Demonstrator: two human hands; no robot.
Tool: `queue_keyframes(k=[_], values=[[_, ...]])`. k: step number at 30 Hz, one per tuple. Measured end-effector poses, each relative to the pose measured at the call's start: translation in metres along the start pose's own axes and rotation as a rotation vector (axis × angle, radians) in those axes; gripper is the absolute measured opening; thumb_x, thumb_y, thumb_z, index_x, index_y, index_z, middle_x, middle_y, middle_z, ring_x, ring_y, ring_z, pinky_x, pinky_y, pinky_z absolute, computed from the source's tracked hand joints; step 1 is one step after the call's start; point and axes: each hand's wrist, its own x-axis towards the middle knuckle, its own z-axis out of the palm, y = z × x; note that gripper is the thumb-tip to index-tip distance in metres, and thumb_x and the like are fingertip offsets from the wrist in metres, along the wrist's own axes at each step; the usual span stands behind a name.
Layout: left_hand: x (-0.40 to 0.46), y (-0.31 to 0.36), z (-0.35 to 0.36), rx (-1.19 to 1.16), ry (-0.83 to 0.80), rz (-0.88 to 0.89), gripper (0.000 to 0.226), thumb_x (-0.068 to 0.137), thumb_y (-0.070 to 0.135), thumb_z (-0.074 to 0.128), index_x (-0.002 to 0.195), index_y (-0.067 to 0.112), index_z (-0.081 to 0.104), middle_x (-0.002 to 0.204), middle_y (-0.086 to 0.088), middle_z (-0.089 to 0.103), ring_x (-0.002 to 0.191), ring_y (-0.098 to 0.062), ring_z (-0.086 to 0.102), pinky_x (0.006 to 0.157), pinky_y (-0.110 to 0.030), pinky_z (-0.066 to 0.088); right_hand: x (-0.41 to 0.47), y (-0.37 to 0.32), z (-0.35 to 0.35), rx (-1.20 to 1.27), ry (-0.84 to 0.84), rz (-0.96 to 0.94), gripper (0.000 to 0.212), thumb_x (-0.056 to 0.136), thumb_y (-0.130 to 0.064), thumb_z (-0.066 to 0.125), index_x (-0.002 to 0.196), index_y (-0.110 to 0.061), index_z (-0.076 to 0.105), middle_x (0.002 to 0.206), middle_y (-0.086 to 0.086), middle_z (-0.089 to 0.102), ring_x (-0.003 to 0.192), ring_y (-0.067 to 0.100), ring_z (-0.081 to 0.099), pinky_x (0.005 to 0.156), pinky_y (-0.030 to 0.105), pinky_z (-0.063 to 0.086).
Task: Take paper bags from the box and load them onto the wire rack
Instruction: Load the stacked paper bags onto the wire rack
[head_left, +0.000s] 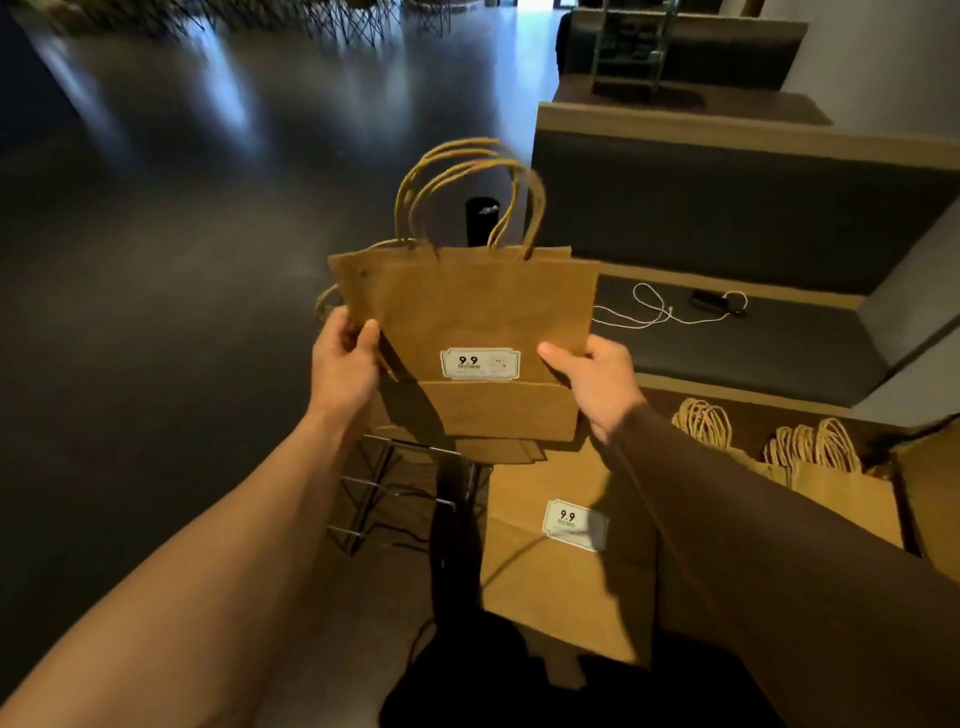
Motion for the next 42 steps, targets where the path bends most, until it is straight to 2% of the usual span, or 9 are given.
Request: queue_keyframes(k=[3,6,12,16,20,25,30,36,42], values=[[0.012,-0.011,-0.023,0.024,0.065,-0.028,0.019,0.103,0.019,0.047,0.098,0.032,0.06,0.107,-0.004,0.067,0.104,-0.024,0.066,0.095,-0.046,0.055,0.004,0.007,0.022,-0.254,-0.058,-0.057,0.006,0.091,-0.022,0.067,0.095,-0.02,0.071,0.096,0.002,0.074,0.096,0.024,0.069,0.093,0.049,0.053],[0.022,-0.023,-0.039,0.049,0.116,-0.057,0.017,0.102,0.02,0.049,0.097,0.031,0.061,0.106,-0.008,0.068,0.103,-0.028,0.067,0.092,-0.053,0.055,0.008,0.013,0.044,-0.281,-0.01,-0.086,0.019,0.091,-0.026,0.066,0.106,-0.016,0.071,0.1,0.001,0.072,0.097,0.022,0.067,0.093,0.048,0.053],[0.045,-0.046,-0.06,0.09,0.167,-0.141,0.012,0.102,0.021,0.05,0.101,0.029,0.059,0.101,-0.002,0.07,0.096,-0.021,0.07,0.09,-0.045,0.057,0.007,0.034,0.08,0.056,0.154,-0.027,0.01,0.094,-0.021,0.064,0.086,-0.018,0.069,0.086,0.002,0.069,0.082,0.018,0.061,0.079,0.035,0.052],[0.048,-0.06,-0.059,0.129,0.161,-0.168,0.018,0.102,0.018,0.05,0.119,0.02,0.058,0.098,0.008,0.065,0.094,-0.011,0.065,0.079,-0.025,0.053,0.01,0.059,0.096,0.185,0.195,0.09,0.025,0.088,-0.016,0.069,0.112,-0.014,0.063,0.111,0.004,0.068,0.1,0.017,0.064,0.09,0.033,0.051],[0.043,-0.078,-0.062,0.112,0.167,-0.231,0.024,0.102,0.025,0.049,0.124,0.024,0.059,0.115,0.0,0.064,0.107,-0.017,0.061,0.091,-0.03,0.05,0.007,0.085,0.097,-0.039,0.23,0.115,0.016,0.085,-0.02,0.07,0.088,-0.029,0.058,0.114,0.005,0.056,0.098,0.019,0.058,0.078,0.03,0.049],[0.034,-0.091,-0.062,0.18,0.126,-0.29,0.019,0.1,0.036,0.047,0.094,0.032,0.064,0.095,0.003,0.065,0.107,-0.025,0.063,0.097,-0.044,0.048,0.011,0.097,0.096,-0.284,0.299,0.054,0.021,0.087,-0.04,0.063,0.105,-0.029,0.062,0.117,0.005,0.055,0.104,0.019,0.055,0.088,0.041,0.052],[0.033,-0.086,-0.061,0.216,0.136,-0.149,0.018,0.1,0.029,0.054,0.116,0.021,0.059,0.111,0.0,0.063,0.109,-0.017,0.061,0.099,-0.035,0.049,0.007,0.093,0.094,-0.229,0.27,0.073,0.019,0.082,-0.04,0.068,0.099,-0.036,0.061,0.118,0.005,0.059,0.102,0.017,0.058,0.087,0.038,0.052],[0.033,-0.08,-0.065,0.263,0.19,-0.043,0.015,0.1,0.023,0.053,0.115,0.028,0.056,0.113,-0.001,0.063,0.099,-0.013,0.063,0.082,-0.023,0.049,0.008,0.092,0.088,-0.442,0.226,0.081,0.042,0.084,-0.022,0.071,0.123,-0.022,0.054,0.119,0.003,0.056,0.106,0.019,0.056,0.084,0.032,0.048],[0.03,-0.084,-0.066,0.297,0.138,-0.179,0.034,0.101,0.027,0.053,0.134,0.023,0.052,0.128,-0.001,0.057,0.115,-0.012,0.055,0.097,-0.027,0.044,0.008,0.094,0.089,-0.6,0.232,0.052,0.027,0.086,-0.016,0.066,0.111,-0.017,0.056,0.109,0.006,0.059,0.098,0.021,0.057,0.083,0.037,0.05]])
